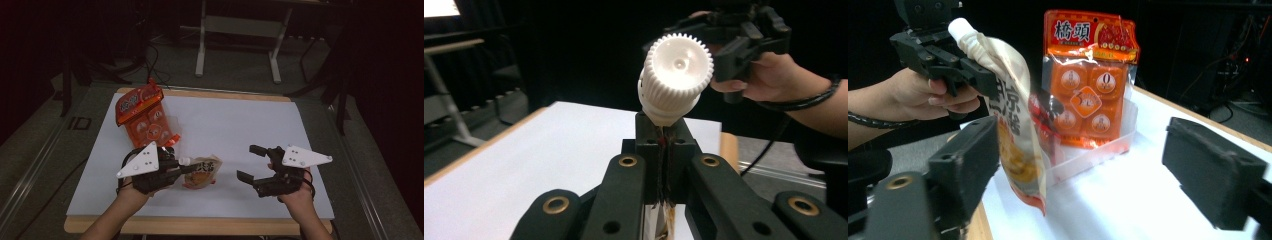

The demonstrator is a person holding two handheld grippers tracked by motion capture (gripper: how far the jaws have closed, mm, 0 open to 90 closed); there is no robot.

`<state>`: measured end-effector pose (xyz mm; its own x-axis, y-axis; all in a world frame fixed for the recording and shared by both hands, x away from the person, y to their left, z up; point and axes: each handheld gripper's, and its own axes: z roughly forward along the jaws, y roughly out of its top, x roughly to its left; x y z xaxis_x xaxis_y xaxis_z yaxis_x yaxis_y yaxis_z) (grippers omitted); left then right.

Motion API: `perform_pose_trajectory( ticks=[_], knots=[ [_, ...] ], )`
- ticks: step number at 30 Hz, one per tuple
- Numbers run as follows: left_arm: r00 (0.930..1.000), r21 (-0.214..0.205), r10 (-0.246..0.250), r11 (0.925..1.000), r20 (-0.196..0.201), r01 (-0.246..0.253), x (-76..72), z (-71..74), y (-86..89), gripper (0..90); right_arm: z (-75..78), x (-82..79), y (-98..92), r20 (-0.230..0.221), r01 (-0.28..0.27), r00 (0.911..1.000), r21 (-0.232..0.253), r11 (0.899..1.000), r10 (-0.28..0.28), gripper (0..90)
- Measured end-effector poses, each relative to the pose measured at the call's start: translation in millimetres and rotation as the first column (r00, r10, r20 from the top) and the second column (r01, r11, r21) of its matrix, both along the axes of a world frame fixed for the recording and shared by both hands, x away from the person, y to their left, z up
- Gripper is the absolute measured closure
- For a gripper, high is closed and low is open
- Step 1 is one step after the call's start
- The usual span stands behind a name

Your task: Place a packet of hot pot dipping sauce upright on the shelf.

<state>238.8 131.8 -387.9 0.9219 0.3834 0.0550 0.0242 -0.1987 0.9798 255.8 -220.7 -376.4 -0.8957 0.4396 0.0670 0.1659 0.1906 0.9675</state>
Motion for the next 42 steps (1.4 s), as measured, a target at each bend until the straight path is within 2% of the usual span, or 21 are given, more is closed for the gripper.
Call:
perform_pose_trajectory(
  ticks=[2, 6, 11, 16, 20, 21, 23, 25, 29, 35, 40, 42],
  knots=[
    [0.9999, 0.005, 0.01, 0.9999, 0.004, -0.01, 0.9, 2.2, 5.5, 88.4, -1.4, -0.1, -1.0, 0.018, 0.013, 0.9998, -0.015, 1.0, -0.013, 13.4],
    [0.9994, 0.009, 0.034, 0.9994, 0.005, -0.034, 2.9, 6.3, 17.5, 88.4, -4.1, 0.1, -3.2, 0.016, -0.003, 0.9999, -0.019, 1.0, 0.003, 13.4],
    [0.9983, 0.034, 0.056, 0.9978, 0.014, -0.057, 5.1, 9.6, 33.0, 88.4, -9.1, 2.9, -7.3, -0.007, -0.007, 1.0, -0.032, 0.999, 0.006, 13.9],
    [0.9972, 0.04, 0.074, 0.9964, 0.015, -0.074, 8.6, 7.4, 49.9, 88.3, -15.1, 6.3, -12.5, -0.026, -0.005, 0.9997, -0.03, 1.0, 0.004, 14.2],
    [0.9968, 0.022, 0.08, 0.9965, 0.005, -0.08, 12.9, 2.5, 63.2, 88.3, -18.9, 8.7, -15.1, -0.043, -0.003, 0.9991, -0.031, 1.0, 0.002, 14.3],
    [0.9954, 0.023, 0.095, 0.9952, 0.015, -0.095, 13.9, 0.2, 65.8, 88.3, -19.7, 9.3, -15.5, -0.048, -0.005, 0.9988, -0.034, 0.999, 0.003, 14.3],
    [0.9949, -0.001, 0.101, 0.9949, -0.006, -0.101, 17.1, -5.5, 71.0, 88.3, -21.2, 10.7, -15.2, -0.054, -0.006, 0.9985, -0.039, 0.999, 0.004, 14.5],
    [0.9942, -0.005, 0.107, 0.9943, -0.013, -0.107, 18.1, -8.3, 73.0, 88.3, -22.0, 11.0, -14.9, -0.06, -0.008, 0.9982, -0.035, 0.999, 0.006, 14.5],
    [0.9928, 0.012, 0.119, 0.9928, -0.015, -0.119, 21.6, -19.0, 79.4, 88.2, -25.1, 12.2, -13.9, -0.074, -0.015, 0.9972, -0.042, 0.999, 0.012, 14.6],
    [0.9909, 0.045, 0.135, 0.99, -0.009, -0.134, 22.4, -26.4, 83.5, 88.2, -27.1, 14.4, -14.0, -0.085, -0.015, 0.9963, -0.036, 0.999, 0.012, 14.8],
    [0.9902, 0.057, 0.138, 0.9891, -0.024, -0.136, 23.5, -31.5, 85.8, 88.2, -28.7, 14.3, -13.1, -0.089, -0.019, 0.9959, -0.042, 0.999, 0.015, 14.8],
    [0.9907, 0.046, 0.13, 0.9906, -0.039, -0.129, 23.7, -34.5, 86.2, 88.2, -28.8, 14.1, -13.4, -0.09, -0.02, 0.9958, -0.04, 0.999, 0.016, 14.9]
  ],
)
